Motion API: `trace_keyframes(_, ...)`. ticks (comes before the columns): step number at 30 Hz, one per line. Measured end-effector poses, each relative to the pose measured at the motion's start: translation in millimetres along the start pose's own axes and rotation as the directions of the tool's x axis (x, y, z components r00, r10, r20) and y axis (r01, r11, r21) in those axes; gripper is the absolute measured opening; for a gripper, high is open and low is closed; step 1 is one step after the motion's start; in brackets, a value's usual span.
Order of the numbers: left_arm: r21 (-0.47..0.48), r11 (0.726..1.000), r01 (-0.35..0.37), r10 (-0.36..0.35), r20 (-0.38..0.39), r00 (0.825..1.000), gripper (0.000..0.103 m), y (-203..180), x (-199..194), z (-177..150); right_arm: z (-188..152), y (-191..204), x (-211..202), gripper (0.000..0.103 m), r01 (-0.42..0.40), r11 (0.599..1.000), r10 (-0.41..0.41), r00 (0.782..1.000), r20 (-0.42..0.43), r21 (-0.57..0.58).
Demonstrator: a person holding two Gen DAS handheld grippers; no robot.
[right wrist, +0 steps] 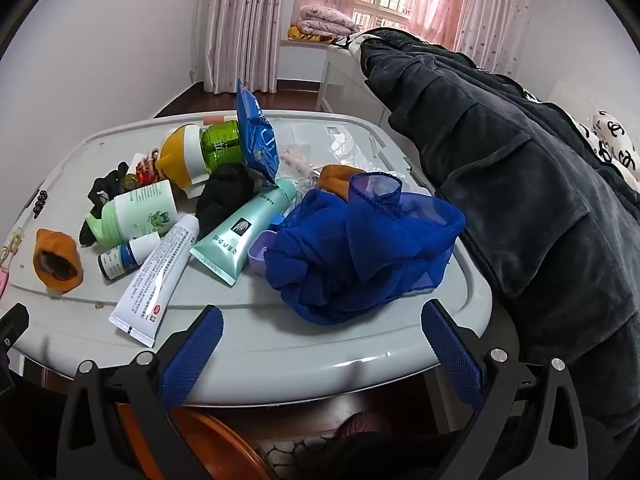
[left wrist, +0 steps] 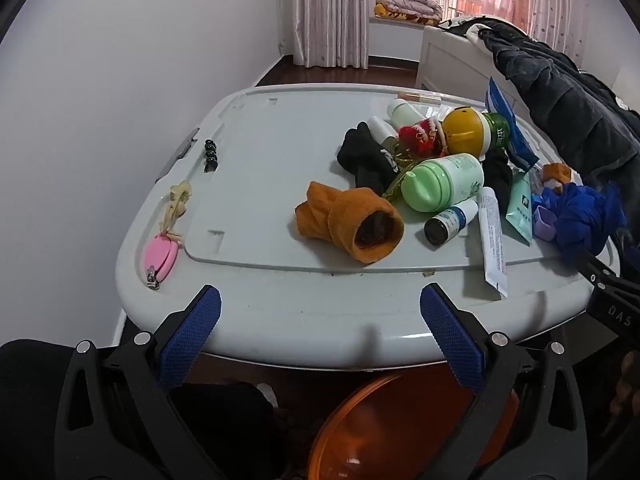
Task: Collect trash
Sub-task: 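Reach the right gripper toward the blue mesh cloth on the lid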
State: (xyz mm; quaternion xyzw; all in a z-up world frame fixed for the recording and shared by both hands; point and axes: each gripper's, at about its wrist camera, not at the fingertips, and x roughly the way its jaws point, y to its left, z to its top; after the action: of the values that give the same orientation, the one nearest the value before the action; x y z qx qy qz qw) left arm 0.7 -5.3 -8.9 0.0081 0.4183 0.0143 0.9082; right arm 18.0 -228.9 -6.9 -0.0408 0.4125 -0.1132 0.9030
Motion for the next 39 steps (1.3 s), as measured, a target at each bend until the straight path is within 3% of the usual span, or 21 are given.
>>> trace_keyframes(39, 0.001, 1.000, 0.012, -0.012, -0.022, 1.000, 0.097, 3.9, 9.5, -1.4, 0.0, -8.3, 5.2, 0.098, 0.002, 1.000, -0.003, 1.000, -0.029, -0.002)
